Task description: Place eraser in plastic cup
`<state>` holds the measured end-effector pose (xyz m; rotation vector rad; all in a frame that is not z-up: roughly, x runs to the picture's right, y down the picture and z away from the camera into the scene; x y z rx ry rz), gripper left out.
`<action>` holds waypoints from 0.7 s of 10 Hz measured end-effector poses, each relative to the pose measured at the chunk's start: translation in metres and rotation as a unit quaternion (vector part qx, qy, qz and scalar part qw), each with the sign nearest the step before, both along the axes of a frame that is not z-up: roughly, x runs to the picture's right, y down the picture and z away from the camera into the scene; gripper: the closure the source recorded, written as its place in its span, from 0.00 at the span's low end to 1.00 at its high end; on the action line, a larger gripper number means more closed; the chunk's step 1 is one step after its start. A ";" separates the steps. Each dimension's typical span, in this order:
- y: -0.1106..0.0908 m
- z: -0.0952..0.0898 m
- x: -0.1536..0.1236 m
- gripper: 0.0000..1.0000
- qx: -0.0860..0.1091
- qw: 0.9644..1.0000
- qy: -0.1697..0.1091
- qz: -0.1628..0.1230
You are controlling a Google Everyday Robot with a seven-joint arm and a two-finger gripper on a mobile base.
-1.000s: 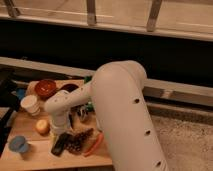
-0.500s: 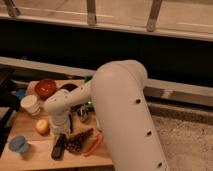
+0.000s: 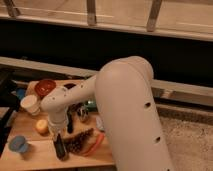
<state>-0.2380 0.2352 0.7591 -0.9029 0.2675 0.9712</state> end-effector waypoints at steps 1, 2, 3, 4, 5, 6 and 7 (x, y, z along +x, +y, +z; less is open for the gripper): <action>-0.002 -0.002 -0.001 1.00 0.003 1.000 -0.005 0.001; -0.009 -0.005 -0.001 1.00 0.008 1.000 -0.019 0.004; -0.019 -0.011 -0.003 1.00 0.012 0.999 -0.040 0.010; -0.034 -0.018 -0.005 1.00 0.020 0.997 -0.068 0.016; -0.044 -0.025 -0.011 1.00 0.025 0.996 -0.089 0.018; -0.057 -0.034 -0.021 1.00 0.031 0.992 -0.121 0.020; -0.071 -0.042 -0.033 1.00 0.039 0.988 -0.151 0.023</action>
